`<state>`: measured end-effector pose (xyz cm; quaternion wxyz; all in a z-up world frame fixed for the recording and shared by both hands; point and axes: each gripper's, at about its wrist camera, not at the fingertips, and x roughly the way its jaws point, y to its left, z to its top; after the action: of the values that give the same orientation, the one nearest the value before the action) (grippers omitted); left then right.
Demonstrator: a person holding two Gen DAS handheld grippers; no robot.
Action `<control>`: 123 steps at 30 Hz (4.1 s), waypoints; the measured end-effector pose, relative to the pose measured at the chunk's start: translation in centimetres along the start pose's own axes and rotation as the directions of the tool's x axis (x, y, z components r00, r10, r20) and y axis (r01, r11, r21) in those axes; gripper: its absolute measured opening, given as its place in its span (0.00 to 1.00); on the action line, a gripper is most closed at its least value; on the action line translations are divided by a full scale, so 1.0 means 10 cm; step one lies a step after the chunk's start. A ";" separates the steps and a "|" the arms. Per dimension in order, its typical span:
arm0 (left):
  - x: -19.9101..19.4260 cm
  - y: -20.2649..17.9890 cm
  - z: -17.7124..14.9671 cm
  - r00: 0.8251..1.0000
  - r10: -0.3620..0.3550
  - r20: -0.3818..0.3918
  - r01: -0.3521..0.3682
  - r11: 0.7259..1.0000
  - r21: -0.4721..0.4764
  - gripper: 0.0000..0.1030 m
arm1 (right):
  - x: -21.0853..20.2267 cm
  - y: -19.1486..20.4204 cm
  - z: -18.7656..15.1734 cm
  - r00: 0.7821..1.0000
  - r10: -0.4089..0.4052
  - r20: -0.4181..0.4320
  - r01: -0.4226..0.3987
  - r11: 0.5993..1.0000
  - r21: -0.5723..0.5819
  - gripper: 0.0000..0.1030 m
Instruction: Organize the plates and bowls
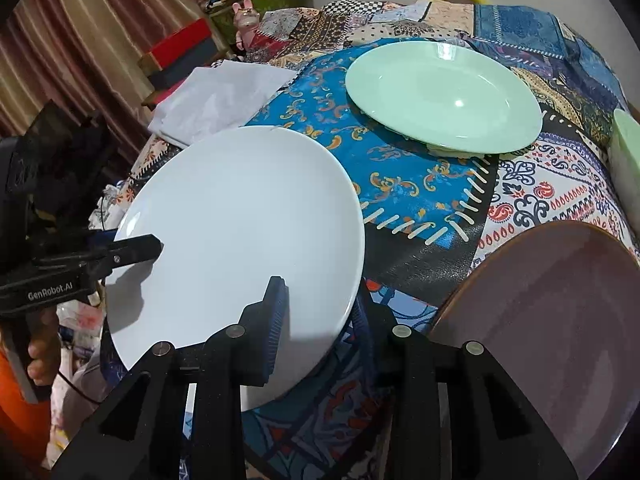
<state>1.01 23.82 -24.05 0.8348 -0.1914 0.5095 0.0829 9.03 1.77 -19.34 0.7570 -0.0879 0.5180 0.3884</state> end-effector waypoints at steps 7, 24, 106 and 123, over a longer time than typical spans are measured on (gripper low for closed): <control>-0.07 -0.05 -0.01 1.000 -0.005 0.013 0.005 1.000 0.001 0.39 | -0.08 -0.01 -0.02 1.000 -0.010 0.026 0.010 1.000 0.003 0.25; -0.28 -0.40 0.05 0.996 -0.041 0.079 0.036 0.998 0.060 0.39 | -0.48 -0.16 -0.13 0.992 -0.025 0.122 0.019 0.999 0.049 0.25; 0.39 -2.16 0.08 0.990 -0.135 -0.052 0.144 0.947 0.288 0.40 | -1.35 -1.35 -1.05 0.964 -0.185 0.188 0.117 0.938 0.327 0.26; 0.42 -2.22 0.03 0.993 -0.103 -0.055 0.115 0.937 0.329 0.39 | -1.39 -1.33 -1.05 0.961 -0.193 0.196 0.122 0.938 0.324 0.27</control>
<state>10.63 3.48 -22.45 0.8487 -0.0775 0.5203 -0.0539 8.32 -19.84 -15.80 0.8440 0.0348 0.4746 0.2476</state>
